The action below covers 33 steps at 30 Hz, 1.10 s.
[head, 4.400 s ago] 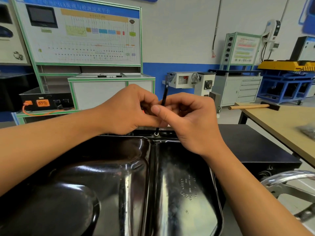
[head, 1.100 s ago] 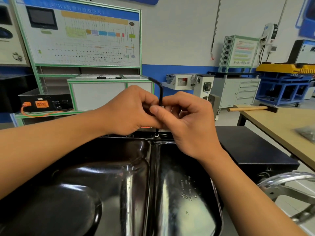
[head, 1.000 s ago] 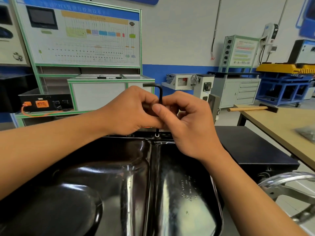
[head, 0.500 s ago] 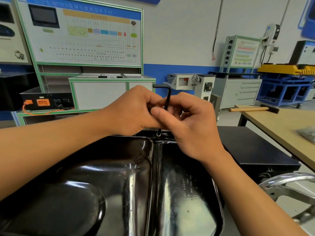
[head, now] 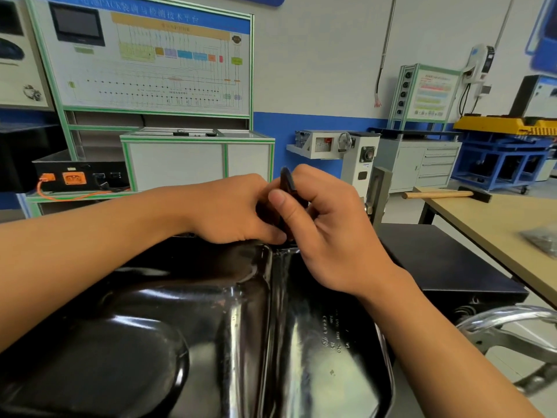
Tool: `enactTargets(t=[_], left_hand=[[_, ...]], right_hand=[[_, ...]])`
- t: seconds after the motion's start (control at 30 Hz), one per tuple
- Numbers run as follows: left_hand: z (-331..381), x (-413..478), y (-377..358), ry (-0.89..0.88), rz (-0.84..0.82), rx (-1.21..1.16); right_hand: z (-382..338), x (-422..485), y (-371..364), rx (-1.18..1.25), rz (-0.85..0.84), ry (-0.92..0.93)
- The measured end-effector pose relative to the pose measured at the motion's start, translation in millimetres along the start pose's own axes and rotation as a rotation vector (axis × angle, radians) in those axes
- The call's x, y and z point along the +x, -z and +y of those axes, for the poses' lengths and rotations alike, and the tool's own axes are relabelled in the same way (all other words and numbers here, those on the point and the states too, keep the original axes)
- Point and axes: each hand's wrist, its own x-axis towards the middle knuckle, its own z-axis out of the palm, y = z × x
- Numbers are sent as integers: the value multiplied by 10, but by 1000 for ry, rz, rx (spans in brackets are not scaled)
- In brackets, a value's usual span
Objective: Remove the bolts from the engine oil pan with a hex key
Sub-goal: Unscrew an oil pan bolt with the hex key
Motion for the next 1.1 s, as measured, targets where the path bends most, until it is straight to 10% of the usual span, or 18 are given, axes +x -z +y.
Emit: enactTargets(t=[1.1], left_hand=[[-75, -15, -16, 24, -30, -270]], right_hand=[[127, -66, 62, 34, 168, -11]])
